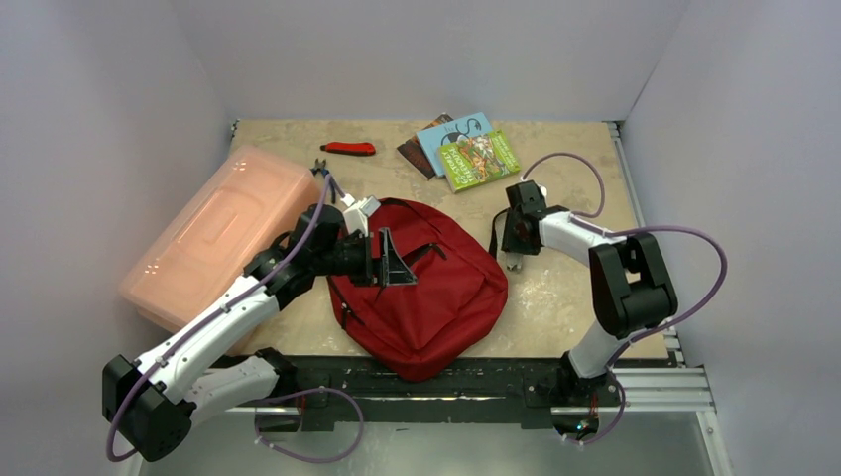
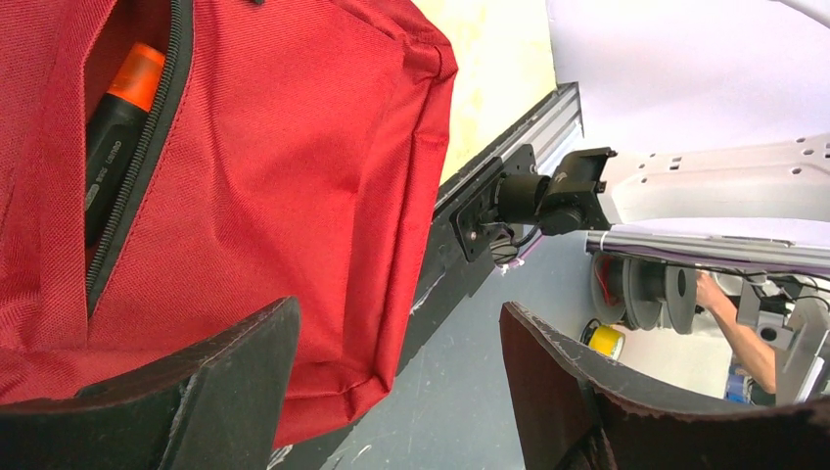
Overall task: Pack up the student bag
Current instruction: Pick up the stationery from the center of the board, then place the stationery in the student bag.
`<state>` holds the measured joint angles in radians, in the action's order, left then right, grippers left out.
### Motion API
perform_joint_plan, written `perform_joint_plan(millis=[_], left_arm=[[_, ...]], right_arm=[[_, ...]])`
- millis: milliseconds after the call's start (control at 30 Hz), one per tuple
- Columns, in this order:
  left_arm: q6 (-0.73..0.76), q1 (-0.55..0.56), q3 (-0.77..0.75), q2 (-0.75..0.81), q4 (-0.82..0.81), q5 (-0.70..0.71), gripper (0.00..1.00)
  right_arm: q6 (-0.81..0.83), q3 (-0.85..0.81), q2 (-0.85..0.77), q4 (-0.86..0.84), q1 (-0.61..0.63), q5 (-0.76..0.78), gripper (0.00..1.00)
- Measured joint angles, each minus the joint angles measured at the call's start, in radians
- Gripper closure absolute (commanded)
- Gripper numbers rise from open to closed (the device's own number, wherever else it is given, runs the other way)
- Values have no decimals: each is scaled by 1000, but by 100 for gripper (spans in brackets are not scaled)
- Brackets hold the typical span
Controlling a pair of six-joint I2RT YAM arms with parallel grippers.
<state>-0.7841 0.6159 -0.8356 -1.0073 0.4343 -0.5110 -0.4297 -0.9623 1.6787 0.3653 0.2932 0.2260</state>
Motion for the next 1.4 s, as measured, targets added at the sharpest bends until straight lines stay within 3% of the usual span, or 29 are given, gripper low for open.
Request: perform_joint_plan(millis=[100,267,433,567,767,900,1133,1400], left_arm=[[0,0,0,6,0,0,26],[0,0,0,9,0,0,26],[-7,0,0,18,-1,-8,26],[-47,0,0,28,-40,-37,26],[-187,0,65,151,-208,-22,24],[-260,-1,88,217,-299,21,21],[-290,-6,116,326,-378,131,12],[-306,-7,132,370,-424,160,17]], right_arm=[[-5,22,-24,-4,0,13,86],[-6,76,-132,-7,-1,-5,99],[3,105,-356,-26,-3,-117,100],[-8,105,-494,-132,-6,-396,100],[-160,164,-527,-492,63,-886,100],[-327,221,-502,-720,158,-1067,100],[-613,245,-405,-1111,348,-1201,100],[-764,224,-354,-1339,448,-1247,100]])
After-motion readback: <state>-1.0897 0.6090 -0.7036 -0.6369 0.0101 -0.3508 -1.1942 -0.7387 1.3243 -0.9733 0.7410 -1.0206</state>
